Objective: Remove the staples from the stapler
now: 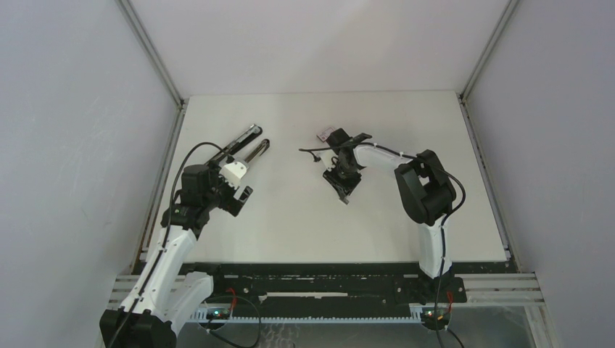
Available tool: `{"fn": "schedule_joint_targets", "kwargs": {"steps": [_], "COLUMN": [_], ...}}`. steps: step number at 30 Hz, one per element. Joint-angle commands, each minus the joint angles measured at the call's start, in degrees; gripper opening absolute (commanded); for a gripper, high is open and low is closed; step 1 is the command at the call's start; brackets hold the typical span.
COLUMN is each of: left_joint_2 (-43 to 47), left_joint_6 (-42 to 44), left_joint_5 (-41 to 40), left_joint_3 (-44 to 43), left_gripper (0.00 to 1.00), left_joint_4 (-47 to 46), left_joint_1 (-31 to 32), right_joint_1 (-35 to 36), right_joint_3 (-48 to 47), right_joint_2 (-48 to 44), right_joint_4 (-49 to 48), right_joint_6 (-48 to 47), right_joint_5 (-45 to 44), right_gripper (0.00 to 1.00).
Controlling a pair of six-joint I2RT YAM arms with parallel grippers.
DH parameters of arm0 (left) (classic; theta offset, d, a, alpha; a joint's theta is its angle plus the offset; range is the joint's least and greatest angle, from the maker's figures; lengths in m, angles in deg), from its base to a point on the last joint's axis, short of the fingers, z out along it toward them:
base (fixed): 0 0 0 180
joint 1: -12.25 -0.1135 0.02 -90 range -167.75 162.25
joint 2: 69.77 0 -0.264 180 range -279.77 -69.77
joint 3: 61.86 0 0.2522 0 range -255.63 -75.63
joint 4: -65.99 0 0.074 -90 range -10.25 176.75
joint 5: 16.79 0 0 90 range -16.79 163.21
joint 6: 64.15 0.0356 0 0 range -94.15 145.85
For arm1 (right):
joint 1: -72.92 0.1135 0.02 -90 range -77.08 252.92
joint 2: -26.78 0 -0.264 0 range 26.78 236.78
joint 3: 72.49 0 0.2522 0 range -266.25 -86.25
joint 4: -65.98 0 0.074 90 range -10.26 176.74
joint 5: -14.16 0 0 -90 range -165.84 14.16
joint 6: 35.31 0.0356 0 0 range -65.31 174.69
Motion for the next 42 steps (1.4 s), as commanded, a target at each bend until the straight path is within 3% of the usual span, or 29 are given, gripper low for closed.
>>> {"fn": "schedule_joint_targets", "kwargs": {"steps": [1,8,42], "left_joint_2": [1.08,0.75,1.17], "left_joint_6": [0.72,0.72,0.72], "left_joint_5": [-0.16,-0.16,-0.25], "left_joint_3": [1.48,1.40,1.56], "left_gripper": [1.00,1.00,1.00], "left_joint_4": [-1.57,-1.57,-1.57], "left_joint_1": [-0.31,-0.30,-0.29], "right_joint_1": [-0.53,-3.62,-5.44], "right_joint_3": [0.37,0.30,0.42], "right_joint_2": [0.84,1.18,1.21], "right_joint_4": [0.18,0.65,0.90], "right_joint_6": [-0.15,0.53,0.15], "right_joint_5": [4.22,7.49,7.58], "right_gripper": [0.35,0.36,0.34]}}
